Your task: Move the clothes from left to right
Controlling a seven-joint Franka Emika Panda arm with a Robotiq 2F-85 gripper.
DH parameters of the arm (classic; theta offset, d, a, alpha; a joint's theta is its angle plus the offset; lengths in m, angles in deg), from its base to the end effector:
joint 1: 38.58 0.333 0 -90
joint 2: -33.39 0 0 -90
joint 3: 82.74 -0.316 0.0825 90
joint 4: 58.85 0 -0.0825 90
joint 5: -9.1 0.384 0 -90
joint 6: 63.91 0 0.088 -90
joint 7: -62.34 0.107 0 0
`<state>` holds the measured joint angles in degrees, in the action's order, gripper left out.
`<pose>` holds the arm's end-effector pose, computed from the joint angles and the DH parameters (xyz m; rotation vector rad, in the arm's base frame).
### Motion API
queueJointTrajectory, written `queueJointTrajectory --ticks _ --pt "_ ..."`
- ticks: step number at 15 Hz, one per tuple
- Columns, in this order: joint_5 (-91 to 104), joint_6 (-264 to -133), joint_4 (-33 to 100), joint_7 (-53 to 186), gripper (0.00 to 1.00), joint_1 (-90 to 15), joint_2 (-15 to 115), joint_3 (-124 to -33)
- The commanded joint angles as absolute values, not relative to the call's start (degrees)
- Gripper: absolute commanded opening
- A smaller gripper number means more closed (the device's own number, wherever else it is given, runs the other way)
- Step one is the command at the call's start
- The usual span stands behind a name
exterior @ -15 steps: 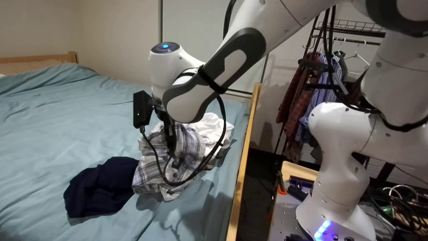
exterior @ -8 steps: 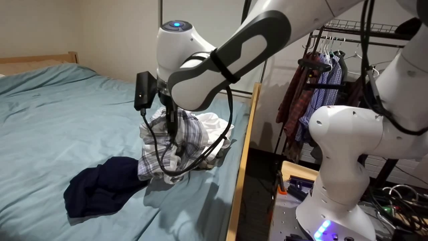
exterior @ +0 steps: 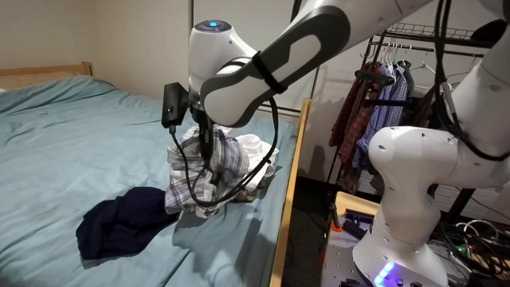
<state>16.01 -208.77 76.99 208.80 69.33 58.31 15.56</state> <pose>0.5029 0.0935 0.3702 -0.9995 2.7503 -0.5808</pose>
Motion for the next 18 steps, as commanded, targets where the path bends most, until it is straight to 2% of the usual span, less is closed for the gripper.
queueJointTrajectory --ticks 1,5,6,8,9,13,18 --pt "23.54 -203.27 75.11 195.18 0.03 79.95 55.89 29.52" --pt "33.62 -191.24 73.19 180.54 0.03 90.33 61.78 47.14" --pt "39.26 -187.94 72.51 175.83 0.03 86.19 67.04 46.43" --pt "43.18 -183.00 70.97 174.69 0.03 83.64 70.87 50.71" --pt "42.61 -185.54 70.95 175.02 0.03 80.95 67.40 44.77" --pt "45.14 -182.53 70.09 173.02 0.03 77.57 67.85 41.38" --pt "49.28 -175.98 63.37 178.45 0.03 64.40 64.98 37.27"
